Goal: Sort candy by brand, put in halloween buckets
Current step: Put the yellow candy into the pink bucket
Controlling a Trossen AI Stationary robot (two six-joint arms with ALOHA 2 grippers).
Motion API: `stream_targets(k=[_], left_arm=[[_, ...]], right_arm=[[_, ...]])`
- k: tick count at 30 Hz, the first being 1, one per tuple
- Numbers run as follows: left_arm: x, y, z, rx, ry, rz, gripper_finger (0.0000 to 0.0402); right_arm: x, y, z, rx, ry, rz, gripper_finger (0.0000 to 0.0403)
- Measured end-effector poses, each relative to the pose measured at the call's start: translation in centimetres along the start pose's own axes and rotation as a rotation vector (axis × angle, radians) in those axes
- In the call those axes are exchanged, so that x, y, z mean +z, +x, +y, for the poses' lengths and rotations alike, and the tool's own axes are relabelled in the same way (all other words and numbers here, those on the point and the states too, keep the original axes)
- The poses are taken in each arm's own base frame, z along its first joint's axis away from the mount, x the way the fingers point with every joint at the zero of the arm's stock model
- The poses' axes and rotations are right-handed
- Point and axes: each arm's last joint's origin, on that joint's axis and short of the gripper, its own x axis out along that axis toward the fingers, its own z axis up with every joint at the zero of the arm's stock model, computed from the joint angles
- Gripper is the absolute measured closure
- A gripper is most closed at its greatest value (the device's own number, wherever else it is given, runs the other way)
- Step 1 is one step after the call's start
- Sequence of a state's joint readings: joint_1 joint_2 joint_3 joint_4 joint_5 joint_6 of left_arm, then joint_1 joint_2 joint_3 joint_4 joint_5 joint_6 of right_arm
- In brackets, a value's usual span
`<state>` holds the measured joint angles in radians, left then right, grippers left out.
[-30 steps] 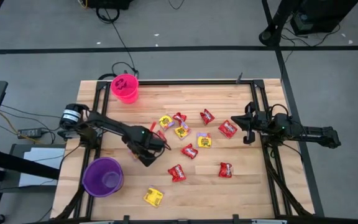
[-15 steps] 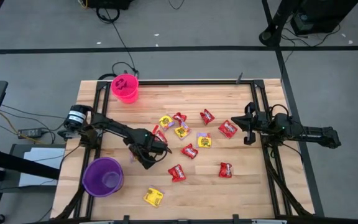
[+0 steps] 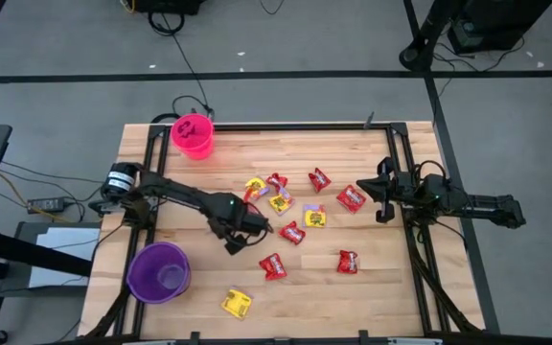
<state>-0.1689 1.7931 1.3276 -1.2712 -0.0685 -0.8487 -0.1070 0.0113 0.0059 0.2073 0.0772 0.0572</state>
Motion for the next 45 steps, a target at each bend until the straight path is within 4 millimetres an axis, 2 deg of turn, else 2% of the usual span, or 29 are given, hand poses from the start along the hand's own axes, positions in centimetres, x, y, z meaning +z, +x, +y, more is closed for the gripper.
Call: stream_targets(k=[4, 8, 11, 15, 23, 28, 32, 35, 39, 45], left_arm=[[0.8, -5.3, 0.3, 0.003, -0.006, -0.102, 0.04], [1.8, -9.8, 2.1, 0.034, -0.01, -0.206, 0.04], [3.3, -11.9, 4.2, 0.061, -0.023, -0.295, 0.0401], [5.5, -13.4, 8.2, 0.1, -0.049, -0.353, 0.0401], [9.5, -12.6, 19.0, 0.207, -0.148, -0.303, 0.0401], [10.7, -11.8, 25.2, 0.246, -0.235, -0.292, 0.0401], [11.2, -11.2, 29.3, 0.195, -0.329, -0.33, 0.0401], [11.3, -10.7, 31.5, 0.178, -0.366, -0.343, 0.0401], [11.0, -9.5, 33.1, 0.164, -0.399, -0.305, 0.0401], [11.0, -7.2, 33.9, 0.138, -0.411, -0.256, 0.0401]], right_arm=[[0.0, 0.0, 0.0, 0.0, 0.0, -0.001, 0.0382], [0.0, 0.0, 0.0, 0.0, 0.0, -0.001, 0.0382], [0.0, 0.0, 0.0, 0.0, 0.0, -0.001, 0.0382], [0.0, 0.0, 0.0, 0.001, 0.003, -0.003, 0.0383], [0.2, 0.0, 0.0, 0.002, 0.004, -0.019, 0.0381], [0.2, 0.0, 0.0, 0.002, 0.005, -0.025, 0.038], [0.2, 0.0, 0.0, 0.002, 0.005, -0.025, 0.038], [0.2, 0.0, 0.0, 0.001, 0.005, -0.024, 0.038], [0.2, 0.0, 0.0, -0.01, 0.005, -0.025, 0.038], [0.3, 0.0, -0.1, -0.033, 0.006, -0.026, 0.038]])
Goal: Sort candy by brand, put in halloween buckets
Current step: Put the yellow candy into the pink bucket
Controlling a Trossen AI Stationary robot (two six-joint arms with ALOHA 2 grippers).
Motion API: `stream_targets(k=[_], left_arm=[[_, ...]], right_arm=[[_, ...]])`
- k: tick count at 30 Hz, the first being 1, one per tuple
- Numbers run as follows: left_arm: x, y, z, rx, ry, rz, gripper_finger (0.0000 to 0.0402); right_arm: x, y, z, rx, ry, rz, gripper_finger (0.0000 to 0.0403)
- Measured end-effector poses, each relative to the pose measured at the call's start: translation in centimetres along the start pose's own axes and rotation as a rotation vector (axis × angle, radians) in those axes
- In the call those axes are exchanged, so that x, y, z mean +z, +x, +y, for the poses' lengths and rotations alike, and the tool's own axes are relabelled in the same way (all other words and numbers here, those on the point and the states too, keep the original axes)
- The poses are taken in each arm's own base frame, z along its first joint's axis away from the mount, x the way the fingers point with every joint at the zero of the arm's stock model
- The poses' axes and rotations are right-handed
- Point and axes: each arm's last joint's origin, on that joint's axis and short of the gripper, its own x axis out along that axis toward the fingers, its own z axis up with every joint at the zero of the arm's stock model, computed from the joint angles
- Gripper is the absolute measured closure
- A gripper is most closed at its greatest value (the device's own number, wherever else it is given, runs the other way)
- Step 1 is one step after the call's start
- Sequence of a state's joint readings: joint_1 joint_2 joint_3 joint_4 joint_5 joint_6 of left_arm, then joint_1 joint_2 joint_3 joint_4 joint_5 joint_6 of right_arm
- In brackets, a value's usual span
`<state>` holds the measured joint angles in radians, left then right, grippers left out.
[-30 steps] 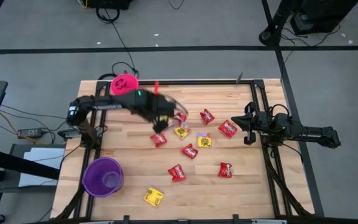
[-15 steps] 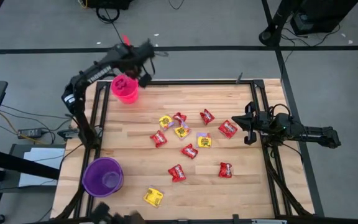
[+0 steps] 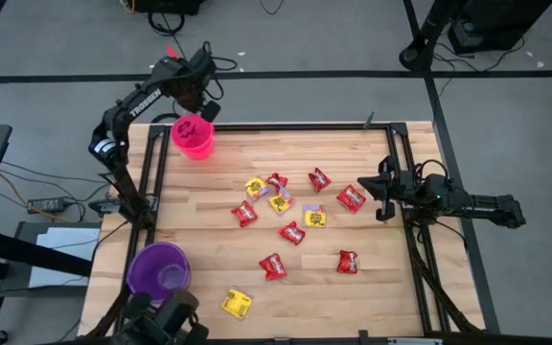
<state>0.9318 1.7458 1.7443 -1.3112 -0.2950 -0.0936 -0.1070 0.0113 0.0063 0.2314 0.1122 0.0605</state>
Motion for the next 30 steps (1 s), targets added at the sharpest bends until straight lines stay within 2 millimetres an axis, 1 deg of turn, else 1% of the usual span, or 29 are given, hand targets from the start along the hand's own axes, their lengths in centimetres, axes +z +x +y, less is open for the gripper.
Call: stream_targets(k=[3, 6, 10, 14, 17, 19, 23, 27, 30], left_arm=[[-0.1, 1.1, -0.5, -0.012, 0.011, -0.011, 0.0401], [-0.7, 2.0, -0.7, -0.028, 0.005, -0.017, 0.0401], [-2.2, 2.8, -0.8, -0.03, 0.008, 0.01, 0.0401], [-4.0, 2.9, -0.7, -0.046, -0.013, -0.013, 0.0401], [-4.7, 3.8, -0.7, -0.062, -0.033, -0.036, 0.0401], [-5.2, 4.5, -0.5, -0.105, -0.05, -0.027, 0.0401], [-5.7, 6.0, -0.3, -0.117, -0.061, 0.002, 0.0401], [-5.3, 6.0, 0.0, -0.096, -0.088, -0.036, 0.0398], [-5.3, 6.0, 0.5, -0.076, -0.127, -0.035, 0.0384]], right_arm=[[0.0, 0.0, 0.0, -0.001, 0.0, 0.0, 0.038], [0.0, 0.0, 0.0, -0.001, 0.0, 0.0, 0.038], [0.0, 0.0, 0.0, -0.001, 0.0, 0.0, 0.038], [0.0, 0.0, 0.0, -0.002, 0.0, 0.0, 0.038], [0.0, 0.0, 0.0, -0.002, 0.0, 0.0, 0.038], [0.0, 0.0, 0.0, -0.002, 0.003, 0.0, 0.038], [0.1, 0.0, 0.0, -0.002, 0.033, -0.008, 0.038], [0.1, 0.0, 0.0, -0.002, 0.043, -0.008, 0.038], [0.1, 0.0, 0.0, -0.002, 0.043, -0.008, 0.038]])
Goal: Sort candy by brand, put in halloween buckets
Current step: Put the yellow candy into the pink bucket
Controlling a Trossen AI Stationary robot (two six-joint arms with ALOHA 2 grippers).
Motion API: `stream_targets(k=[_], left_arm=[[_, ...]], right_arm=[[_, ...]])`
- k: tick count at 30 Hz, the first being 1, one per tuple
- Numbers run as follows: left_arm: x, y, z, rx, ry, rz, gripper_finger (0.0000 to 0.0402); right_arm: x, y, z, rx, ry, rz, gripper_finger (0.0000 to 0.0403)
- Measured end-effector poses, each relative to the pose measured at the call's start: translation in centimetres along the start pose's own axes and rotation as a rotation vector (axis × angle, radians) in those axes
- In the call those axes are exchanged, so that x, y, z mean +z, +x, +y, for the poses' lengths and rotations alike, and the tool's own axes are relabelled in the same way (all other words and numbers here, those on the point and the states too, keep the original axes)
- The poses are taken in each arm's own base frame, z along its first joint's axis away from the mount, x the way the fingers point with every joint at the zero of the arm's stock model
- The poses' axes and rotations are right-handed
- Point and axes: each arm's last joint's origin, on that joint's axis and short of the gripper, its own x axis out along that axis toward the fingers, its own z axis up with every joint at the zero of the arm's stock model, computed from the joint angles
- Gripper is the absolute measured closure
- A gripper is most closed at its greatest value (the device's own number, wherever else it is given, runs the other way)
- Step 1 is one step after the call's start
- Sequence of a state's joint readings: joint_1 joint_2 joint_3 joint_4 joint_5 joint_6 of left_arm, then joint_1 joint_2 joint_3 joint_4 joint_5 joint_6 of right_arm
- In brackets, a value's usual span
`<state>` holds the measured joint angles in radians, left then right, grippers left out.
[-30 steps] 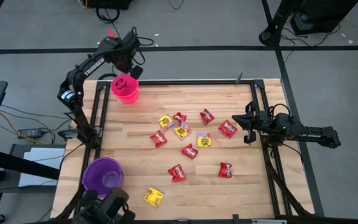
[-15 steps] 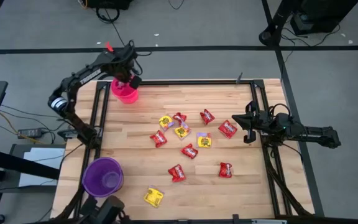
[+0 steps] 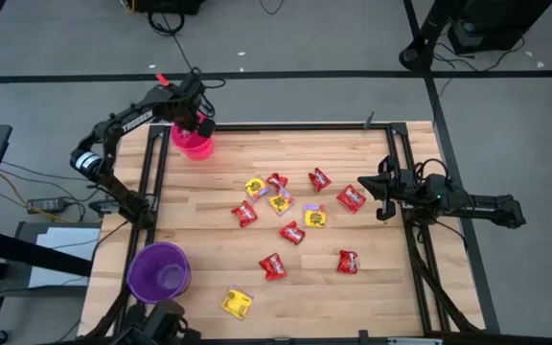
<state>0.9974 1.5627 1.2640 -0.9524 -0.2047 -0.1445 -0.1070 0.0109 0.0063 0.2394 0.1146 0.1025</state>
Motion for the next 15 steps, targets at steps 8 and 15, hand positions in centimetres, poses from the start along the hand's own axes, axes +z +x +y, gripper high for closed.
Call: stream_targets(k=[8, 15], left_arm=[[-0.17, 0.11, 0.62, 0.04, -0.024, 0.023, 0.0328], [-0.19, -0.48, 0.66, 0.042, 0.006, 0.036, 0.0291]], right_arm=[[-0.01, 0.0, 0.0, 0.0, 0.0, 0.001, 0.038], [0.0, 0.0, -0.07, -0.024, 0.0, -0.002, 0.038]])
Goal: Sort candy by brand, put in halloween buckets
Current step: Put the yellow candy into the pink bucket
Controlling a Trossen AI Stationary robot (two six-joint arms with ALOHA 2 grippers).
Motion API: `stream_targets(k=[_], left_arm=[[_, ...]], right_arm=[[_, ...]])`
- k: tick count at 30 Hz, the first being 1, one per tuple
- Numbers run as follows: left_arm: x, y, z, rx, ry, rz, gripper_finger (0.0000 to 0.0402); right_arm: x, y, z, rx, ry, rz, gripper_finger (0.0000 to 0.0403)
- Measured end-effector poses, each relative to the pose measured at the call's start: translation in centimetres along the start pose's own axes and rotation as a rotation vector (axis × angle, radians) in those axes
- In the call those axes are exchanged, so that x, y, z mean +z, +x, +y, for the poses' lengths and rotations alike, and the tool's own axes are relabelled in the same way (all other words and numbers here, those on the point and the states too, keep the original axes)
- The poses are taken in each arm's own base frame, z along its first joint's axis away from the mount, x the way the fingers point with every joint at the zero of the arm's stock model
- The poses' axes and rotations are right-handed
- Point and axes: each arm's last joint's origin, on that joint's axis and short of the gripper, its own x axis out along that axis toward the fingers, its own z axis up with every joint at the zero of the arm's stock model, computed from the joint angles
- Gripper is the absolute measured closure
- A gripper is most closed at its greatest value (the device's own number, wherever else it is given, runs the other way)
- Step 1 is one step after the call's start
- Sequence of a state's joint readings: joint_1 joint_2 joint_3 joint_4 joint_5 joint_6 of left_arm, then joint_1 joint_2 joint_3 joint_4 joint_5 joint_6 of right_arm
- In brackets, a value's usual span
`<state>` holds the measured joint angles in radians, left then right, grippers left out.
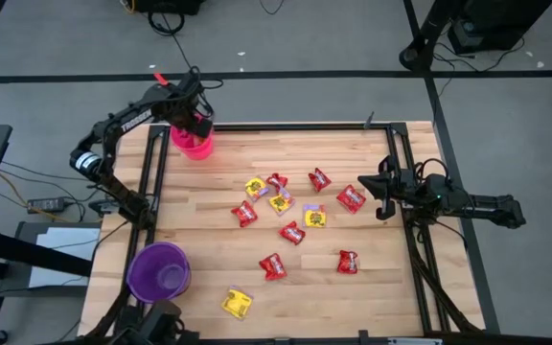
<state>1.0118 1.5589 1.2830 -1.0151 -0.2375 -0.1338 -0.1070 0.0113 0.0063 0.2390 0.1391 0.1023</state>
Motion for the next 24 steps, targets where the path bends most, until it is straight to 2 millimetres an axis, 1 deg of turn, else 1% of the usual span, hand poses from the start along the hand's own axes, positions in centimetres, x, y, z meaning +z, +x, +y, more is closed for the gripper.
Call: stream_targets(k=[3, 7, 10, 14, 16, 18, 21, 24], left_arm=[[0.9, -2.1, 0.1, 0.011, 0.001, -0.032, 0.0288], [2.2, -6.7, 0.1, -0.007, 0.005, -0.114, 0.0287], [2.5, -10.2, -1.1, -0.068, 0.049, -0.185, 0.0287], [2.2, -13.8, -3.4, -0.158, 0.106, -0.267, 0.0287], [1.8, -15.0, -4.7, -0.229, 0.125, -0.29, 0.0286], [1.2, -15.8, -6.1, -0.274, 0.145, -0.297, 0.0285], [-0.1, -16.6, -8.4, -0.319, 0.208, -0.285, 0.0281], [-1.3, -16.8, -10.8, -0.329, 0.256, -0.259, 0.0274]], right_arm=[[0.0, 0.0, 0.0, -0.001, -0.004, 0.0, 0.038], [0.0, 0.0, 0.0, -0.001, -0.005, 0.0, 0.038], [0.0, 0.0, 0.0, -0.001, -0.007, 0.0, 0.038], [0.0, 0.0, 0.0, -0.001, -0.008, 0.0, 0.038], [0.0, 0.0, 0.0, 0.0, -0.008, 0.0, 0.038], [0.0, 0.0, 0.0, 0.001, -0.008, 0.0, 0.038], [0.0, 0.0, 0.0, 0.002, -0.008, 0.001, 0.038], [0.0, 0.0, 0.0, 0.002, -0.008, 0.001, 0.038]])
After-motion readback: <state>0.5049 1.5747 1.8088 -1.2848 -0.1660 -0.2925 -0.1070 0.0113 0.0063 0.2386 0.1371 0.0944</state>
